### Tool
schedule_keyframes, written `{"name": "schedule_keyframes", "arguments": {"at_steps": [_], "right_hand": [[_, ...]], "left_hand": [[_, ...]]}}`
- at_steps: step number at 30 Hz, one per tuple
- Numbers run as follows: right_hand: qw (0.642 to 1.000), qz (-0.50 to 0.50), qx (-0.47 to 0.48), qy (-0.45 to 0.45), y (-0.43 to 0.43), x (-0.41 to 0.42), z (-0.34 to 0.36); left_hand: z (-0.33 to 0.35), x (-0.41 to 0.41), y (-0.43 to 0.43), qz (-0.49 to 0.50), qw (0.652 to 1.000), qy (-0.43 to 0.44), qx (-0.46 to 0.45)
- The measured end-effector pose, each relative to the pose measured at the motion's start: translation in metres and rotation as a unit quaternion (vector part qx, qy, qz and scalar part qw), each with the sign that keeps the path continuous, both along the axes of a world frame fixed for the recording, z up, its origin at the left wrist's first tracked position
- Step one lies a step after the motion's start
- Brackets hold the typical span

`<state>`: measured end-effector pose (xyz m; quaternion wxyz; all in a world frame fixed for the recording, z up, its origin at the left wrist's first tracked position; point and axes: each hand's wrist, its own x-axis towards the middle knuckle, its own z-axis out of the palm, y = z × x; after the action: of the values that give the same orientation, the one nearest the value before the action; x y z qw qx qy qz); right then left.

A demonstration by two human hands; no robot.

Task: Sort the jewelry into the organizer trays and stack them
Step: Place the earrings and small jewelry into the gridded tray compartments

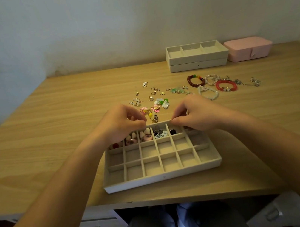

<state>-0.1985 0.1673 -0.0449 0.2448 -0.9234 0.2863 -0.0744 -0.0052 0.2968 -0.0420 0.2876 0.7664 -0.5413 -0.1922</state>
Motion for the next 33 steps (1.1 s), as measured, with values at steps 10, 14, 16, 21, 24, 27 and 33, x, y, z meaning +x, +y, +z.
{"name": "schedule_keyframes", "arguments": {"at_steps": [10,14,16,21,24,27,33], "right_hand": [[0.998,-0.037,0.006,-0.044,-0.006,-0.006,-0.002],[0.998,-0.004,-0.061,-0.025,0.003,-0.003,0.002],[0.997,0.008,-0.073,0.019,0.008,0.0,0.002],[0.994,0.012,-0.082,0.069,0.007,0.007,-0.005],[0.994,0.007,-0.082,0.073,0.006,0.01,-0.006],[0.995,0.007,-0.072,0.065,0.004,0.009,-0.004],[0.996,0.021,-0.058,0.067,0.004,0.007,0.001]], "left_hand": [[-0.007,-0.003,-0.006,-0.016,0.999,-0.045,0.014],[-0.006,-0.002,-0.008,-0.023,0.997,-0.071,0.019],[-0.006,-0.001,-0.009,-0.024,0.996,-0.084,0.027],[-0.006,0.003,-0.011,-0.034,0.996,-0.08,0.034],[-0.007,0.004,-0.012,-0.038,0.995,-0.08,0.036],[-0.006,0.004,-0.013,-0.045,0.996,-0.075,0.032],[-0.004,0.007,-0.015,-0.063,0.995,-0.063,0.047]]}}
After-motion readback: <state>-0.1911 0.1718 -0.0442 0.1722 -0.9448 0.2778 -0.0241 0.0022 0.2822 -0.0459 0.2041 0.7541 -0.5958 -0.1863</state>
